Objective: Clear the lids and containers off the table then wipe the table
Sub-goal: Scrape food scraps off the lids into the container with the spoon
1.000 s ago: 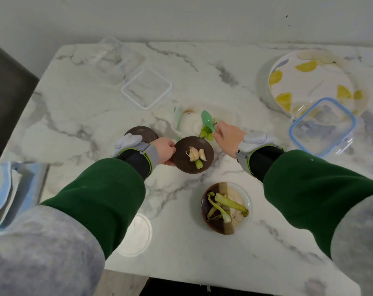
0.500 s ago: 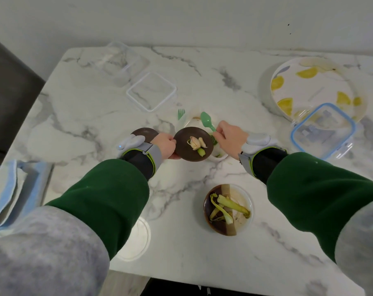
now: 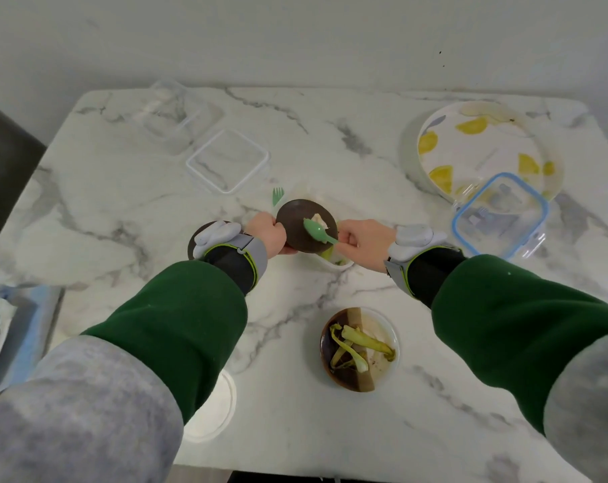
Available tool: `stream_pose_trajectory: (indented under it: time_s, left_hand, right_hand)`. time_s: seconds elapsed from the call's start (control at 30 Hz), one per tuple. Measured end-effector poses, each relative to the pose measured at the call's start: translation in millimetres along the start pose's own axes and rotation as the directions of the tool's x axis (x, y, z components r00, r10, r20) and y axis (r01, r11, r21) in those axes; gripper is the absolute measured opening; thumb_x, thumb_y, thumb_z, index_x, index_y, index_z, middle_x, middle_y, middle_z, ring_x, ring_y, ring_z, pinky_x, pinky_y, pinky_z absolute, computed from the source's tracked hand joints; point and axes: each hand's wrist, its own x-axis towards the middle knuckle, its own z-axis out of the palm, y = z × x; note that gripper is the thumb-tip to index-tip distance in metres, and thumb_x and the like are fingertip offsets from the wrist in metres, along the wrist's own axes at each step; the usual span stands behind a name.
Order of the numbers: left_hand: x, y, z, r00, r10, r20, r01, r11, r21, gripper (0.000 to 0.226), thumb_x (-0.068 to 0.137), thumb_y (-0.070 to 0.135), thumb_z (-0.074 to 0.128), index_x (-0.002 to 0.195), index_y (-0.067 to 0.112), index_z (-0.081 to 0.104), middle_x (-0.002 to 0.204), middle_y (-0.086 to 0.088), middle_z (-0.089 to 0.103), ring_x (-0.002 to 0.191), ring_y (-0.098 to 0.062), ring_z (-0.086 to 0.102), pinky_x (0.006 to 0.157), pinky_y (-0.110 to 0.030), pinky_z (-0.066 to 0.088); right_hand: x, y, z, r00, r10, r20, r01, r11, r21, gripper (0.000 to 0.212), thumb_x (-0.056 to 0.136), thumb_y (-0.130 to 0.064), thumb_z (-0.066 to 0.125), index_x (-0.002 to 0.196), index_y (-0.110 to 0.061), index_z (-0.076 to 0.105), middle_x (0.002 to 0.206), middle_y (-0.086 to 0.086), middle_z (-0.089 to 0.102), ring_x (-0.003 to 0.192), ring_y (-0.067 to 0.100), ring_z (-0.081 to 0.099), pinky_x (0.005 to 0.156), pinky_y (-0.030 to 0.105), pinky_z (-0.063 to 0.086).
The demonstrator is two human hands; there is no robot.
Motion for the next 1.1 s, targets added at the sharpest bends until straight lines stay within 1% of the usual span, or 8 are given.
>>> stream_pose_trajectory:
  time_s: [0.1, 0.23, 0.33, 0.43, 0.63, 0.8, 0.93, 1.1]
  left_hand:
    - [3.7, -3.6, -4.1, 1.0, -0.001, -0.015, 0.002, 1.0, 0.024, 0.012, 0.1, -0.001, 0.029, 0.09, 0.0, 0.037, 0.136, -0.027, 0.047, 0.109, -0.051, 0.058, 0.09, -0.041, 0.052]
    - [7.0, -8.7, -8.7, 1.0, 0.01, 0.01, -0.01, 0.998, 0.066, 0.009, 0.1, 0.004, 0.029, 0.093, 0.003, 0.035, 0.119, -0.019, 0.053, 0.105, -0.048, 0.062, 0.067, -0.024, 0.052]
    - [11.3, -9.1, -10.5, 0.999, 0.044, 0.017, -0.046, 0.995, 0.093, 0.023, 0.1, 0.005, 0.03, 0.078, 0.009, 0.035, 0.111, -0.017, 0.052, 0.103, -0.048, 0.064, 0.063, -0.025, 0.052]
    - [17.2, -9.9, -11.1, 0.998, 0.065, -0.002, -0.065, 0.994, 0.085, 0.027, 0.1, 0.004, 0.03, 0.074, 0.01, 0.034, 0.102, -0.015, 0.048, 0.101, -0.051, 0.063, 0.075, -0.033, 0.052]
    - [23.2, -9.5, -8.7, 0.997, 0.083, -0.005, -0.082, 0.996, 0.031, 0.005, 0.1, 0.004, 0.032, 0.096, 0.003, 0.035, 0.107, -0.02, 0.048, 0.103, -0.051, 0.062, 0.084, -0.044, 0.054]
    - [24.7, -9.5, -11.5, 0.996, 0.083, -0.016, -0.083, 0.997, 0.006, 0.005, 0.1, 0.006, 0.032, 0.098, 0.003, 0.036, 0.125, -0.027, 0.055, 0.101, -0.048, 0.064, 0.078, -0.039, 0.055]
    - [24.7, -9.4, -11.8, 0.995, 0.096, -0.02, -0.096, 0.995, 0.011, 0.006, 0.1, 0.007, 0.031, 0.098, 0.005, 0.036, 0.11, -0.019, 0.055, 0.1, -0.048, 0.065, 0.053, -0.022, 0.057]
    - [27.4, -14.6, -22.3, 0.989, 0.117, -0.093, -0.116, 0.993, 0.018, 0.014, 0.1, 0.005, 0.03, 0.105, 0.003, 0.043, 0.129, -0.024, 0.053, 0.106, -0.045, 0.063, 0.089, -0.047, 0.054]
  right_hand:
    - [8.1, 1.2, 1.4, 0.999, 0.033, 0.019, -0.032, 0.998, -0.049, 0.014, 0.091, -0.018, 0.05, 0.079, -0.014, 0.044, 0.079, 0.004, 0.049, 0.073, 0.023, 0.044, 0.066, 0.028, 0.033]
    - [12.4, -1.4, -0.5, 0.996, 0.072, 0.049, -0.066, 0.991, -0.117, 0.015, 0.093, -0.017, 0.047, 0.08, -0.012, 0.041, 0.082, 0.007, 0.048, 0.073, 0.022, 0.04, 0.065, 0.028, 0.03]
    - [16.6, -2.6, -3.2, 0.992, 0.114, 0.056, -0.104, 0.982, -0.161, 0.016, 0.093, -0.017, 0.045, 0.078, -0.012, 0.04, 0.082, 0.009, 0.048, 0.072, 0.023, 0.04, 0.065, 0.028, 0.03]
    - [19.2, -2.1, -8.2, 0.987, 0.161, 0.022, -0.155, 0.973, -0.17, 0.01, 0.092, -0.017, 0.042, 0.085, -0.011, 0.043, 0.085, 0.008, 0.05, 0.071, 0.026, 0.044, 0.064, 0.029, 0.032]
    - [22.1, -6.1, -0.4, 0.997, 0.054, 0.054, -0.05, 0.996, -0.07, 0.014, 0.091, -0.017, 0.048, 0.079, -0.014, 0.041, 0.082, 0.007, 0.049, 0.073, 0.023, 0.042, 0.065, 0.029, 0.032]
    - [22.7, 3.9, -6.8, 0.98, 0.191, 0.058, -0.181, 0.972, -0.153, 0.017, 0.09, -0.018, 0.044, 0.074, -0.014, 0.039, 0.083, 0.007, 0.049, 0.07, 0.024, 0.041, 0.064, 0.03, 0.032]
    - [22.9, 1.8, -7.3, 0.987, 0.157, 0.017, -0.154, 0.981, -0.119, 0.011, 0.091, -0.019, 0.043, 0.083, -0.011, 0.04, 0.082, 0.007, 0.05, 0.069, 0.025, 0.043, 0.063, 0.031, 0.032]
    - [27.4, -12.7, -5.1, 0.998, 0.044, -0.052, -0.047, 0.997, -0.056, 0.018, 0.093, -0.021, 0.043, 0.076, -0.016, 0.039, 0.073, 0.002, 0.049, 0.067, 0.027, 0.046, 0.06, 0.03, 0.032]
